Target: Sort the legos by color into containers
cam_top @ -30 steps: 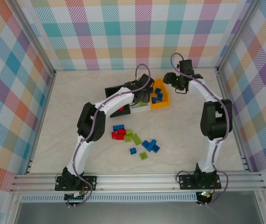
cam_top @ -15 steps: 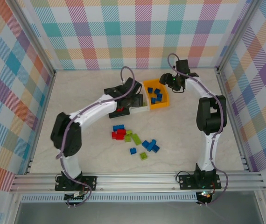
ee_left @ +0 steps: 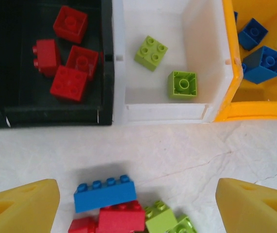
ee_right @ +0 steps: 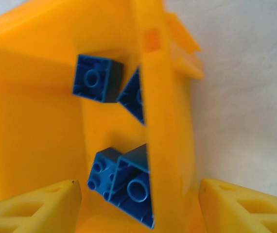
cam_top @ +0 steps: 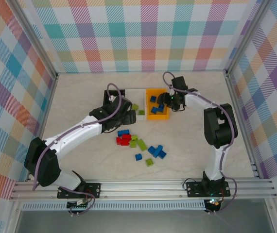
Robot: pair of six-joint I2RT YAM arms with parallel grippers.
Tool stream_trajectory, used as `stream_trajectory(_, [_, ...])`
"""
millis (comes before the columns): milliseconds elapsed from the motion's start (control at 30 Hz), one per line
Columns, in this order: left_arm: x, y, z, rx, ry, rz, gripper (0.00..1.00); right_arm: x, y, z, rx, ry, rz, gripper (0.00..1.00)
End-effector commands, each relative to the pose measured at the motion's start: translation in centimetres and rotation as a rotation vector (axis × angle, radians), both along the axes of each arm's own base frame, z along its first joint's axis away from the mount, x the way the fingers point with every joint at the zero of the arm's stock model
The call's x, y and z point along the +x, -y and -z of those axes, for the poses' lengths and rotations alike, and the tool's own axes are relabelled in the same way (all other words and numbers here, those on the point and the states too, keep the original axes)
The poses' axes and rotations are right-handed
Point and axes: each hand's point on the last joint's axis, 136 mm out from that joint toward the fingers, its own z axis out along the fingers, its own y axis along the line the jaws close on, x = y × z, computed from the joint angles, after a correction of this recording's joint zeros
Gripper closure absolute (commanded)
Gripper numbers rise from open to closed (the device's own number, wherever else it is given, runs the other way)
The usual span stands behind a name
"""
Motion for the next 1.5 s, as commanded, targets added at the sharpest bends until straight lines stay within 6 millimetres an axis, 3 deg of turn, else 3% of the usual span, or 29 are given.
stream_trajectory(0, [-1.1,-1.1,-0.7,-0.004,0.016,-0.029,0.15,-0.3,-0.1,-3.6,0.002,0.100,0.023,0.34])
stream_trajectory(133, [-2.1,-2.5,-1.3,-0.005,0.033,-0.050,0.10,-1.7,0.8,-6.5,-0.053,0.173,0.018,0.33])
stream_trajectory(233, [-3.0,-3.5,-1.4,-0.030,0.046,-0.083,0.03,-4.9,-1.0,-7.6,-0.085,0.183,-0.074,0.33])
stream_trajectory(300, [-3.6,-4.0,-1.6,-0.065,0.059,-0.103,0.00,-7.8,-2.8,-7.1,-0.091,0.158,-0.155,0.35])
stream_trajectory(533, [-4.9,-5.7,-2.3,-0.087,0.100,-0.136,0.00,-19.5,-7.6,-1.6,-0.217,-0.023,-0.521,0.42])
stream_trajectory(667, [-5.3,-6.3,-1.8,-0.071,0.084,-0.146,0.00,-23.2,-9.1,1.4,-0.329,-0.071,-0.651,0.33])
stream_trajectory(767, [-5.5,-6.4,-1.4,-0.071,0.083,-0.150,0.00,-23.5,-10.2,3.1,-0.392,-0.049,-0.675,0.32])
stream_trajectory(900, [-5.6,-6.5,-1.3,-0.074,0.085,-0.147,0.00,-22.4,-11.5,3.5,-0.423,-0.001,-0.666,0.32])
stream_trajectory(1033, [-5.8,-6.9,-1.2,-0.052,0.084,-0.148,0.00,-21.5,-11.5,4.4,-0.479,0.008,-0.684,0.34])
stream_trajectory(1467, [-5.8,-7.4,-0.5,-0.033,0.083,-0.160,0.00,-23.0,-12.1,7.0,-0.531,-0.058,-0.757,0.37])
